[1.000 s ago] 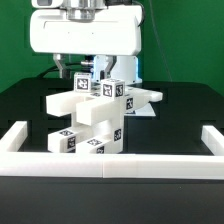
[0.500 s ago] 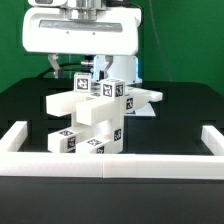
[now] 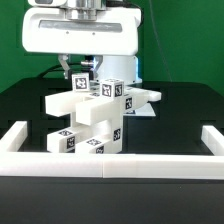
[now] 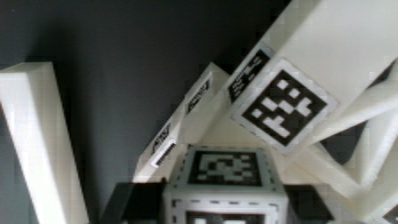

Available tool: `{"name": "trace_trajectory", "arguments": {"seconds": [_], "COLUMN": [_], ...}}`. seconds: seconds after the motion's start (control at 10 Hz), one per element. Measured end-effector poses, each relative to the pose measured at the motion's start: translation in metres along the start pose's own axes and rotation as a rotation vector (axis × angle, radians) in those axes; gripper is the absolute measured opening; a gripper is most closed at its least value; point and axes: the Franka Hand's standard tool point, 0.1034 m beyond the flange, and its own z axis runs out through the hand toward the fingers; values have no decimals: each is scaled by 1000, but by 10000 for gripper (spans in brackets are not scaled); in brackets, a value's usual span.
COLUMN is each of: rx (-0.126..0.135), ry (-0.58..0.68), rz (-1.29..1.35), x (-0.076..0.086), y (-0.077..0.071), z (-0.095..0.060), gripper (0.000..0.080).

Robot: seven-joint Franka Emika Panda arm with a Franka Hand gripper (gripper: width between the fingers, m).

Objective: Assemble chair

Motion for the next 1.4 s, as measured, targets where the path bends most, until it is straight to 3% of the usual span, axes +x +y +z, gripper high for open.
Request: {"name": "trace_trajectory", "arguments": {"seconds": [0.4,1.4], "rx": [1,23], "ry": [1,1], "rz": [173,1177], "x": [0,4], "y": [0,-4], "z": [0,-1], "gripper": [283,284]}}
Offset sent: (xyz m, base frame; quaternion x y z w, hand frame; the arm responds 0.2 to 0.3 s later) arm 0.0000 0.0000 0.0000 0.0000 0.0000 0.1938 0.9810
